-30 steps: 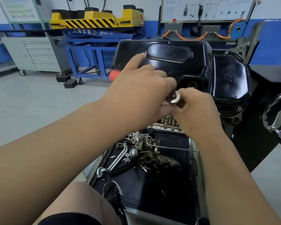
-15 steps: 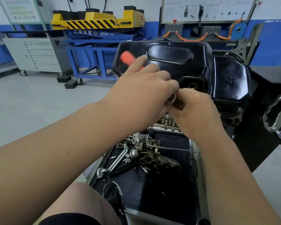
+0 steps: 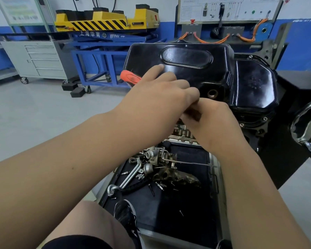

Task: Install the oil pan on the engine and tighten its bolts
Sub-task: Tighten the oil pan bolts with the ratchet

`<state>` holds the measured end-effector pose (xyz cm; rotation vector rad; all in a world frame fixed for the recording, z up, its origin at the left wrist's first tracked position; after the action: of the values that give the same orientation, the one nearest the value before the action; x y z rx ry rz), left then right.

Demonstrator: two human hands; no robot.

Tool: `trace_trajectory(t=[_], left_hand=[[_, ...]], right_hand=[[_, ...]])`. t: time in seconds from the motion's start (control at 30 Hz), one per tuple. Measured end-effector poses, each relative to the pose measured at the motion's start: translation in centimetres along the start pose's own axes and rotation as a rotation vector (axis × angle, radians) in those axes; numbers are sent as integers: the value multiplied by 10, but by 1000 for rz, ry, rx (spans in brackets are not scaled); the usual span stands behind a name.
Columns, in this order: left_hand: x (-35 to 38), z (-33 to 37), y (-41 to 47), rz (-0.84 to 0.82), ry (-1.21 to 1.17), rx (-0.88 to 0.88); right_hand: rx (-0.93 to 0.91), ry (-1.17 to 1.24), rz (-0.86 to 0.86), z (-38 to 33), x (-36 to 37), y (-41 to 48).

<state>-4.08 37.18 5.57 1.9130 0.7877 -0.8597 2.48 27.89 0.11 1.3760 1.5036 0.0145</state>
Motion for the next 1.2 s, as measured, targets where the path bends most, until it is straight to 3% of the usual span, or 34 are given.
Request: trace_trajectory(t=[0.27,0.4,0.53,0.83,1.0,1.2], left_hand=[[7,-6,-4,-62,-52,-220],[3,-1,-2,19,-71,-118],[1,-2,-1,25,-22,-55],[6,0,4,31,-104,-186],[6,-3,5,52,-147,-32],[6,-14,9,73,-120,49]], right_hand=[[16,-88,80,-2,0,-4],[83,-31,106,1,0,-2],[25,0,-6,-1,3,-1],[93,-184,85,4,-3,-3],[124,-70,-1,2,-2,-7],[148,-225,40,-7,-3,0]])
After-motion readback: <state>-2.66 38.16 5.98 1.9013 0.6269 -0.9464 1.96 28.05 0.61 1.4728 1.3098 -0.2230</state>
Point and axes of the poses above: each hand's wrist, its own y-axis towards the middle knuckle, its own x-axis out of the palm, z = x × y, the point moved 5 cm from there along y, towards the middle knuckle, and after that the axes turned 1 degree about y, right-handed, at the moved point
